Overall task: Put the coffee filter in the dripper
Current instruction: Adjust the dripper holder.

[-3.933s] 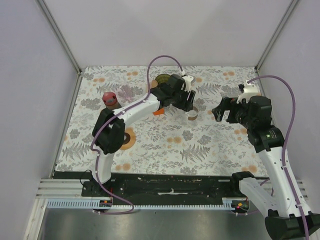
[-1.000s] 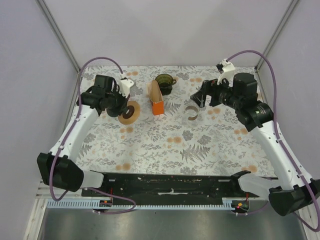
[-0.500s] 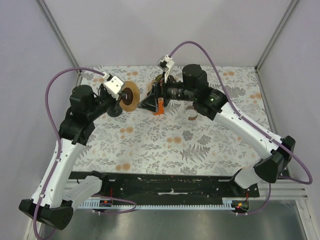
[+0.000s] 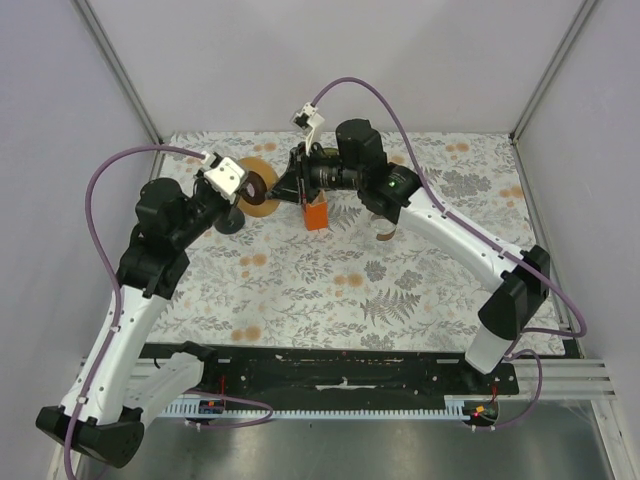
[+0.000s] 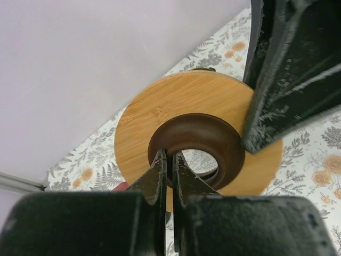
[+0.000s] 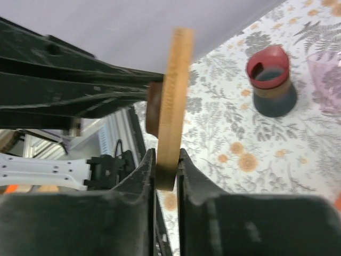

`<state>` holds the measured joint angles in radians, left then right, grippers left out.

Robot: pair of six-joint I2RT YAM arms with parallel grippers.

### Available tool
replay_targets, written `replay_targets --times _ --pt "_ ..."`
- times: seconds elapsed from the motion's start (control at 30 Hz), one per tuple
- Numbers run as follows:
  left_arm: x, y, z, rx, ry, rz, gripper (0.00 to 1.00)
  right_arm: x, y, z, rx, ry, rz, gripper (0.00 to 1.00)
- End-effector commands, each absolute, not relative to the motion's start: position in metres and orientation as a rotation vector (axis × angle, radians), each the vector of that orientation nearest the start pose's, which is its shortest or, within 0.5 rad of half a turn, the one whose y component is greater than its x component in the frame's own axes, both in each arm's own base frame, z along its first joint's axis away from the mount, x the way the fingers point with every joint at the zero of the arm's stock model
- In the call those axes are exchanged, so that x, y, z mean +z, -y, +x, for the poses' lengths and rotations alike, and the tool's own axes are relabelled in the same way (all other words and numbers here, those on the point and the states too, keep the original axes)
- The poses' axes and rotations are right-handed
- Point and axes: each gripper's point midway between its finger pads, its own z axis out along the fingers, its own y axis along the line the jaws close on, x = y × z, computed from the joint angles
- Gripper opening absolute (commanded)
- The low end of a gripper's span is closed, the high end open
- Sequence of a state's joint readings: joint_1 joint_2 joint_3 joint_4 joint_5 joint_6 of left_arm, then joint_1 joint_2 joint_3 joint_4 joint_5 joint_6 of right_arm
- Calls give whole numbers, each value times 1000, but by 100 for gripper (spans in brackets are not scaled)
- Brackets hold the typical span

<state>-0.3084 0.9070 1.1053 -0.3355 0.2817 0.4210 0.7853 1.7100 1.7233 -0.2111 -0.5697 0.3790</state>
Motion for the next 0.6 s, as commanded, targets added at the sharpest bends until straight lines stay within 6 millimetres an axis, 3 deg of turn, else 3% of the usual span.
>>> replay_targets --times 0.0,0.03,0.13,0.17,0.27,0.37,0.5,0.57 --pt "383 134 296 -150 -1381 797 2 388 -435 275 1329 -1647 -861 7" --pt "382 135 295 -162 -1383 798 2 387 -435 277 1313 -1645 -865 0" --pt "380 141 290 -232 -1415 796 2 385 -424 288 1170 -1626 -889 0" --pt "379 143 289 -265 -1441 779 9 384 -418 294 1098 -1619 -890 0" --pt "374 152 284 -385 -1526 729 42 389 -387 315 796 -1565 -915 0" --pt "374 166 276 -539 -1585 705 60 400 -351 332 485 -1461 -970 0" --pt "385 181 272 -713 -1629 634 66 409 -307 348 143 -1359 -1001 0" --pt "393 184 275 -749 -1639 601 66 407 -297 346 35 -1286 -1061 0"
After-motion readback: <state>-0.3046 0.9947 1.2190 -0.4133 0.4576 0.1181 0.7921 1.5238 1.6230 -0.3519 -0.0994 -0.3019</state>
